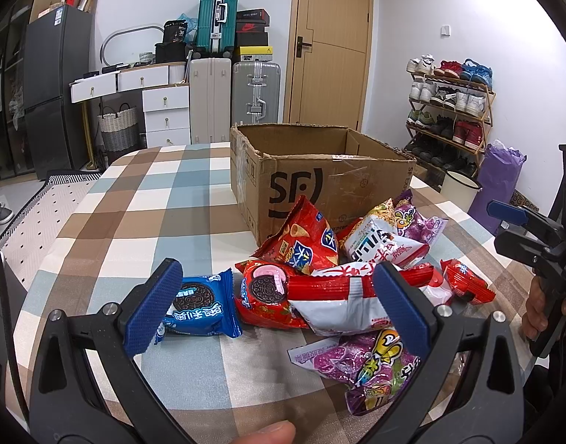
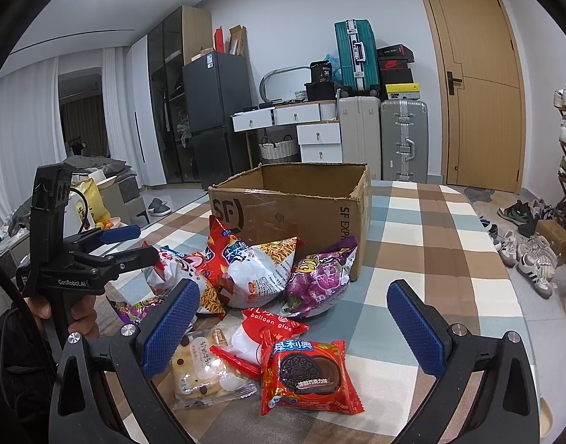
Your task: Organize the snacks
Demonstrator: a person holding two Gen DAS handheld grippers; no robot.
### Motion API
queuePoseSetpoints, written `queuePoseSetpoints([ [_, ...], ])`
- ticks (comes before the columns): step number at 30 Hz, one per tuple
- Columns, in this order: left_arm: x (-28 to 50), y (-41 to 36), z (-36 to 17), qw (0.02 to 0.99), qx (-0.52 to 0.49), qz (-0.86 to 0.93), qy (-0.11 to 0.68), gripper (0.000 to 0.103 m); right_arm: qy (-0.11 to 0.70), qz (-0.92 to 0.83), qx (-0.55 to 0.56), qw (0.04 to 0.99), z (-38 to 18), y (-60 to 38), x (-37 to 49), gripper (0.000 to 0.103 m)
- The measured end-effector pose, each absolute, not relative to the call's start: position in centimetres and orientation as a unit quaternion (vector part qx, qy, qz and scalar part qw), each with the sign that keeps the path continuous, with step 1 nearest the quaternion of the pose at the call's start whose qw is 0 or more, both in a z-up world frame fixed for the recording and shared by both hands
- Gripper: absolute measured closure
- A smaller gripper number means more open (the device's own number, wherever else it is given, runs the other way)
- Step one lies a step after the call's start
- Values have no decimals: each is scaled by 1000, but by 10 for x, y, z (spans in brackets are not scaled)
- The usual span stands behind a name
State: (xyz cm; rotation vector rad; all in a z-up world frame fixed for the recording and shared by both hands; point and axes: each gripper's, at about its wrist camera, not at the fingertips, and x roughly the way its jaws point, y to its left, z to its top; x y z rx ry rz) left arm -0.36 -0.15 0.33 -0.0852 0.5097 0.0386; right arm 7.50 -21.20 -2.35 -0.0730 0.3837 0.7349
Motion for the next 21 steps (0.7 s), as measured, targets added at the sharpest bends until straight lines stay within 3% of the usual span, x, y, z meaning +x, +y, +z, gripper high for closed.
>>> queuePoseSetpoints([
  [21, -3, -1, 2, 967, -44, 17, 251, 1, 204, 336, -31, 919, -23, -215, 82, 0],
])
